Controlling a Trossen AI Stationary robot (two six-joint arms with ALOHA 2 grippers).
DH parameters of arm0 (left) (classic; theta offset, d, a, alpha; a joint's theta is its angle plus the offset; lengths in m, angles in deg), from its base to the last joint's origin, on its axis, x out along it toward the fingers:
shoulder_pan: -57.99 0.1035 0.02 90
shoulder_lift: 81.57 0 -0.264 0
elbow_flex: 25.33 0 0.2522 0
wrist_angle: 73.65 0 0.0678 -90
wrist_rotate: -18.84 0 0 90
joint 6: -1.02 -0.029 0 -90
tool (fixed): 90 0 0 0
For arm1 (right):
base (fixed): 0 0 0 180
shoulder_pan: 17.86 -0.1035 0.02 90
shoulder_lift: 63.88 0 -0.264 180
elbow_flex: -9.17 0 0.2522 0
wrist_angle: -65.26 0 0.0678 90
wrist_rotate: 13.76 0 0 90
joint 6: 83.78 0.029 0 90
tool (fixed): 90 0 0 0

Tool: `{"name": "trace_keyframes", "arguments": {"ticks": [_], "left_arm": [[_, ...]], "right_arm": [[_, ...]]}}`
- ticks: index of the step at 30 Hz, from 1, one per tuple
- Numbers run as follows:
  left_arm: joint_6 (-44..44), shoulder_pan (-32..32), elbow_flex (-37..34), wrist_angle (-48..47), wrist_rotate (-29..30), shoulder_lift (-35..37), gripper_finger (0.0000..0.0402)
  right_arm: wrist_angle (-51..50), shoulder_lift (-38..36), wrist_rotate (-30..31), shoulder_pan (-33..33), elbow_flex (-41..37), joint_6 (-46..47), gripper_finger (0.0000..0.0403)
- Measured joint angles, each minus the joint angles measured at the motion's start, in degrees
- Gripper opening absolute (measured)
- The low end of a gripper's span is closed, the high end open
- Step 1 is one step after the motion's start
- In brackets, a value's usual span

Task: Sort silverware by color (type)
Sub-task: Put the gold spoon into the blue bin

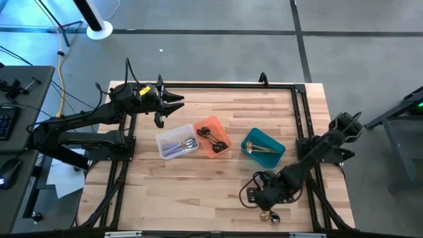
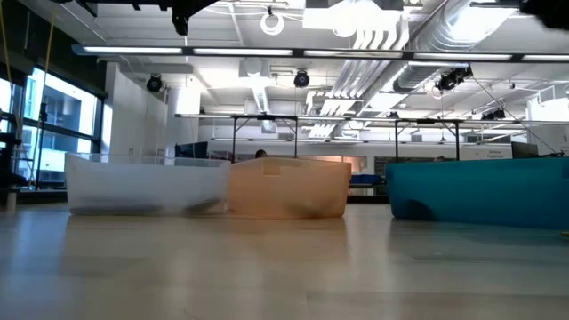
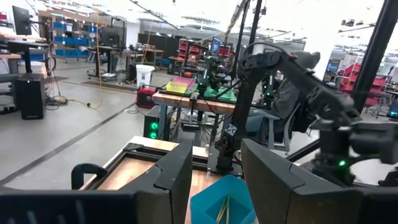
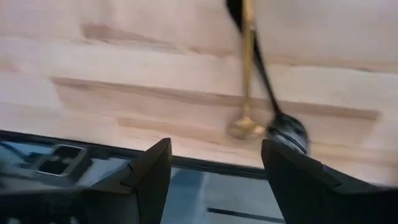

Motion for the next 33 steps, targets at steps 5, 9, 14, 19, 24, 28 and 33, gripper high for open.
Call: {"name": "trace_keyframes", "arguments": {"ticks": [5,9,14,19,24,28,33], "left_arm": [[0.0,0.0,0.0,0.0,0.0,0.0,0.0129],[0.0,0.0,0.0,0.0,0.0,0.0,0.0129],[0.0,0.0,0.0,0.0,0.0,0.0,0.0129],[0.1,0.0,0.0,0.0,0.0,0.0,0.0129],[0.1,0.0,0.0,0.0,0.0,0.0,0.0129],[0.1,0.0,0.0,0.0,0.0,0.0,0.0129],[0.1,0.0,0.0,-0.1,0.0,0.0,0.0129]], "right_arm": [[-1.9,6.1,-1.6,-1.6,4.5,1.6,0.0233],[4.6,10.9,-0.4,-1.0,4.5,0.5,0.0233],[1.2,11.3,0.2,-0.6,4.5,0.2,0.0233],[-1.7,11.4,-1.9,-0.7,4.5,0.9,0.0233],[-1.3,13.1,-1.7,-0.6,4.5,0.7,0.0233],[-0.8,14.5,-1.9,-0.6,4.5,0.7,0.0233],[-0.4,16.0,-1.9,-0.4,4.5,0.7,0.0233]]}}
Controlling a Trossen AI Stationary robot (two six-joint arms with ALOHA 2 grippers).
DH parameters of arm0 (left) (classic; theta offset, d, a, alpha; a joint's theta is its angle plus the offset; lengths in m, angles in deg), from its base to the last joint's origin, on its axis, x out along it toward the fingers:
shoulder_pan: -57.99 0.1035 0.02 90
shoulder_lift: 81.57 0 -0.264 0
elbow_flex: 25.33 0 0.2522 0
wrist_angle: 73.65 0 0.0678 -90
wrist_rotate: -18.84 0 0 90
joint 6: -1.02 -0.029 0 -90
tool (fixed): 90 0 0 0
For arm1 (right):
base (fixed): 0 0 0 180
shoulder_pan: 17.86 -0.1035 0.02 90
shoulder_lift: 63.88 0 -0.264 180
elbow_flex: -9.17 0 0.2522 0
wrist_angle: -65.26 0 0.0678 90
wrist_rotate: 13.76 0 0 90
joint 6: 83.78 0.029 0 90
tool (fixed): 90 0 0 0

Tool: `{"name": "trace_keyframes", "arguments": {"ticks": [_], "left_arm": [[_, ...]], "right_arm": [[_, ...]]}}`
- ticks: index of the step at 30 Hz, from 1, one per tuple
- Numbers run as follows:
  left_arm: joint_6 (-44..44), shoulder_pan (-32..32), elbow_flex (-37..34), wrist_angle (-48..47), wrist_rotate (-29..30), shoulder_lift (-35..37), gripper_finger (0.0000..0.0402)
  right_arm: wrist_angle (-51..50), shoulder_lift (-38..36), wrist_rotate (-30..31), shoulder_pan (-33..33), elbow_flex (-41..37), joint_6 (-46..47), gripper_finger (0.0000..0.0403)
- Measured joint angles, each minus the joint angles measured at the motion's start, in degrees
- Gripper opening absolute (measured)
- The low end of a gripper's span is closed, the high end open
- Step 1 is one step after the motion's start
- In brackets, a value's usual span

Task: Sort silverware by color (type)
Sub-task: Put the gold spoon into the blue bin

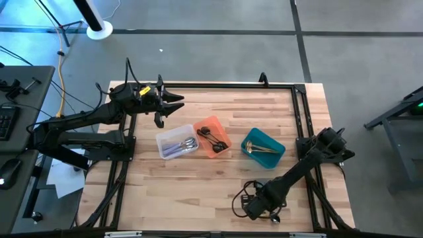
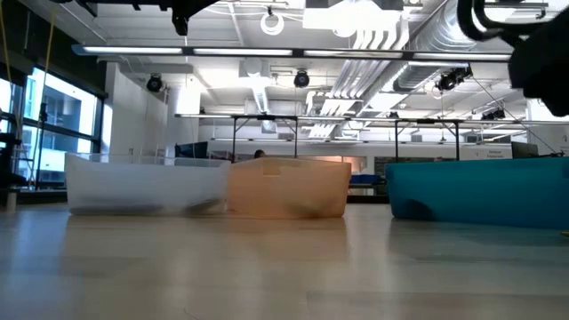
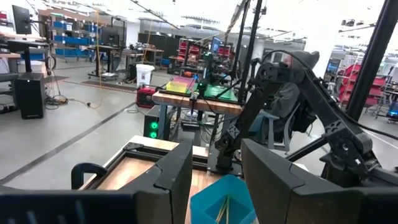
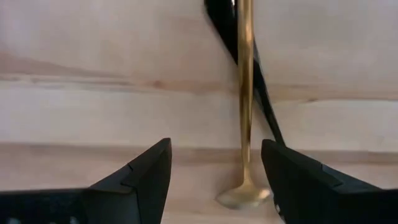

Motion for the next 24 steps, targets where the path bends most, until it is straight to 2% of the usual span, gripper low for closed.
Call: {"name": "trace_keyframes", "arguments": {"ticks": [16,19,24], "left_arm": [[0.0,0.0,0.0,-0.1,0.0,0.0,0.0129],[0.0,0.0,0.0,-0.2,0.0,0.0,0.0129],[0.0,0.0,0.0,-1.3,0.0,0.0,0.0129]], "right_arm": [[0.5,2.1,-2.0,0.4,0.0,0.2,0.0225],[1.1,2.1,-2.1,0.4,-0.5,0.2,0.0197],[5.4,1.7,-2.1,0.5,-2.7,-0.3,0.0119]]}}
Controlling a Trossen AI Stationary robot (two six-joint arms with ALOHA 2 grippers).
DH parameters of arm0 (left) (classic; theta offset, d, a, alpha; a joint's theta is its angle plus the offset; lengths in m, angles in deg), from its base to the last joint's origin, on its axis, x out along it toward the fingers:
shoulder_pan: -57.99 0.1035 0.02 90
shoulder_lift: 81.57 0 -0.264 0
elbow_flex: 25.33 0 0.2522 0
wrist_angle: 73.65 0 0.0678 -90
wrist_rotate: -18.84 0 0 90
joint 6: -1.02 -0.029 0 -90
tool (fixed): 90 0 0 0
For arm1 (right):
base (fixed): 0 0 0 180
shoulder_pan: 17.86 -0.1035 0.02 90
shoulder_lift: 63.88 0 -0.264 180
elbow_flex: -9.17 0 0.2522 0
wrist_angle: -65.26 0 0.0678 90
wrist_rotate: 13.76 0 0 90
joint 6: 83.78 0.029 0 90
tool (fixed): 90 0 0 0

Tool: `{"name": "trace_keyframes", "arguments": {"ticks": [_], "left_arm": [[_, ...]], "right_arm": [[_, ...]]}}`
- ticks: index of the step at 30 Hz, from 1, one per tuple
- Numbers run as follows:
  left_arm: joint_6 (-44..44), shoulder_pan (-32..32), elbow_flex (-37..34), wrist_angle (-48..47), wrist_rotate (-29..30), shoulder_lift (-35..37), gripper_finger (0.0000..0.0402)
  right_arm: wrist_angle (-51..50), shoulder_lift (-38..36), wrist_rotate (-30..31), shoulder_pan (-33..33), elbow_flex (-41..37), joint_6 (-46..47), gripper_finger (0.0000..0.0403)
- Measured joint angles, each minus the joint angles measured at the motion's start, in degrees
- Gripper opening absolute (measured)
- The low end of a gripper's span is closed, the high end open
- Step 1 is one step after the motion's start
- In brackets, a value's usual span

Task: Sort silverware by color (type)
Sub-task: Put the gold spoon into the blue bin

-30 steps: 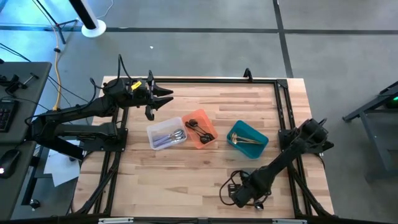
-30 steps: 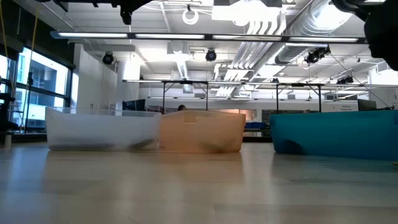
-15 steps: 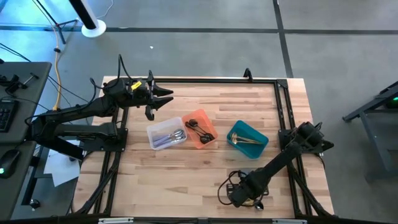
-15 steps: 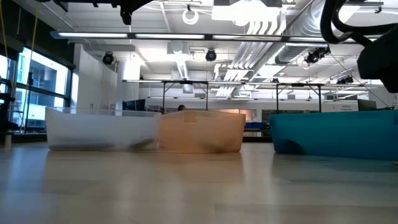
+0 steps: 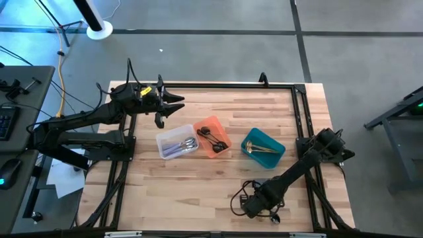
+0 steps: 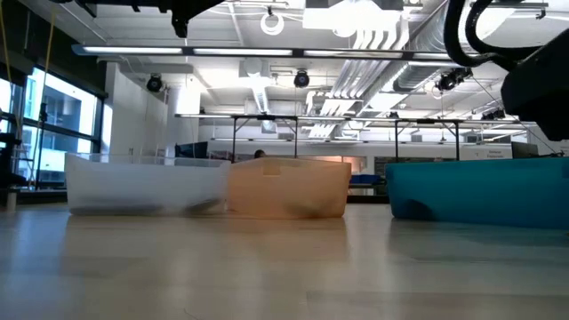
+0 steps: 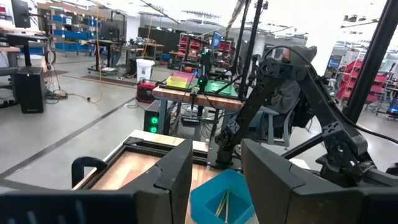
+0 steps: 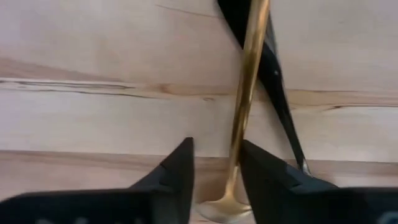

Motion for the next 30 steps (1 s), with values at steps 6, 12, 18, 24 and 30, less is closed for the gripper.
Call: {"name": "trace_keyframes", "arguments": {"ticks": [6,12,18,24,30], "left_arm": [[0.0,0.0,0.0,-0.9,0.0,0.0,0.0129],[0.1,0.0,0.0,-1.3,0.0,0.0,0.0129],[0.0,0.0,0.0,-1.3,0.0,0.0,0.0129],[0.0,0.0,0.0,-1.3,0.0,0.0,0.0129],[0.0,0.0,0.0,-1.3,0.0,0.0,0.0129]], "right_arm": [[0.7,0.1,0.1,0.0,-0.3,-1.2,0.0051],[1.1,0.2,1.0,-0.1,-0.3,-2.7,0.0009],[2.1,0.2,1.9,-0.1,-0.4,-2.8,0.0004],[2.6,0.3,2.2,-0.1,-0.5,-2.8,0.0002],[1.3,0.4,3.2,-0.2,0.8,-2.8,0.0001]]}}
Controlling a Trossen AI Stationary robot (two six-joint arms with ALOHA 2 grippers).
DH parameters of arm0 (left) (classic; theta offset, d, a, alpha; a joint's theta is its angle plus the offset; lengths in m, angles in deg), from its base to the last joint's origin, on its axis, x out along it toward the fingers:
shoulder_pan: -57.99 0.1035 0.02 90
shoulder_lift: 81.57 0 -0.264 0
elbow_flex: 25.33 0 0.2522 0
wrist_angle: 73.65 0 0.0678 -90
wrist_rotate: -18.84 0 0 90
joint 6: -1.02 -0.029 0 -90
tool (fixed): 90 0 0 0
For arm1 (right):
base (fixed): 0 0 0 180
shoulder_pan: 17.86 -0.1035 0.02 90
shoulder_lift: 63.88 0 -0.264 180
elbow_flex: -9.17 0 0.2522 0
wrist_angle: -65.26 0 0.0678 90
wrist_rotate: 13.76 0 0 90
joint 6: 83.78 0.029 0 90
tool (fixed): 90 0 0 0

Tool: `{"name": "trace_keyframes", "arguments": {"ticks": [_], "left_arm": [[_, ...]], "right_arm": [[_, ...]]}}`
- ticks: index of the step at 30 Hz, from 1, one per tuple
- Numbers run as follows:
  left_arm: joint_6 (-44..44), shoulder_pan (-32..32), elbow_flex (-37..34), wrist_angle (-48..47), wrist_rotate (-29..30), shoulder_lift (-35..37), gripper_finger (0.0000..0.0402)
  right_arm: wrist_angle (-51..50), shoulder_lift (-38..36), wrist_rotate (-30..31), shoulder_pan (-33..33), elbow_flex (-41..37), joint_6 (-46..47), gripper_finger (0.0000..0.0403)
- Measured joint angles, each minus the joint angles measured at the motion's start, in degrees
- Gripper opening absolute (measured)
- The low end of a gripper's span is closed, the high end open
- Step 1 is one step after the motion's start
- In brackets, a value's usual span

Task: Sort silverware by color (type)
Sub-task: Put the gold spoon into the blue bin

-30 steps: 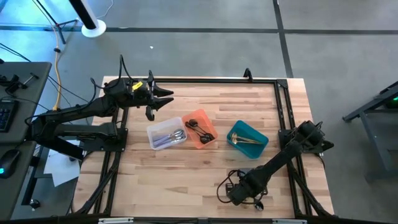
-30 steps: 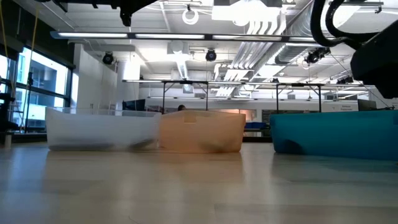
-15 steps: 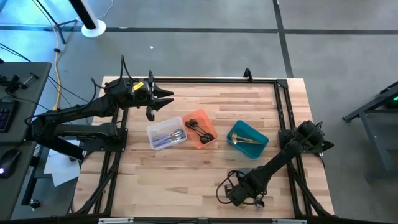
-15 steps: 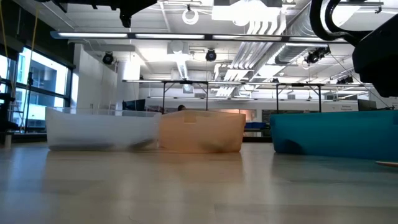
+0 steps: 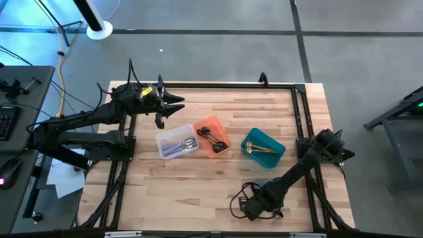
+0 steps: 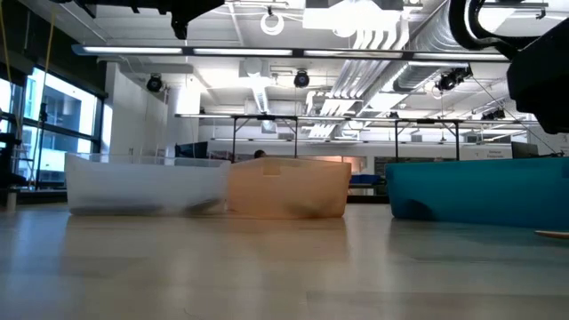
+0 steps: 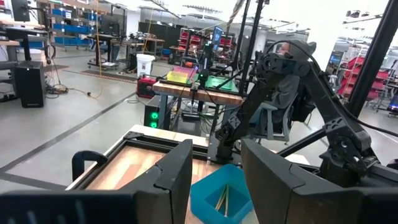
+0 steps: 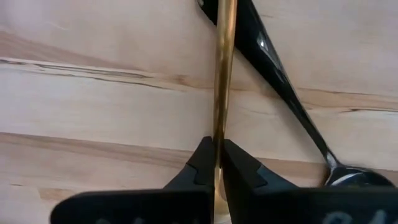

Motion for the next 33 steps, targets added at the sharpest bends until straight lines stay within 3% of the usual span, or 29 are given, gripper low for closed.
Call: {"name": "trace_keyframes", "arguments": {"ticks": [17,23,33], "left_arm": [[-0.1,0.0,0.0,0.0,0.0,0.0,0.0129],[-0.1,0.0,0.0,0.1,0.0,0.0,0.0129],[-0.1,0.0,0.0,0.2,0.0,0.0,0.0129]], "right_arm": [[-1.8,-0.9,2.2,-0.1,5.2,-3.5,0.0000],[-5.6,-6.9,5.9,-0.1,5.2,-11.5,0.0000],[-15.9,-23.6,10.4,2.2,5.3,-29.1,0.0000]]}}
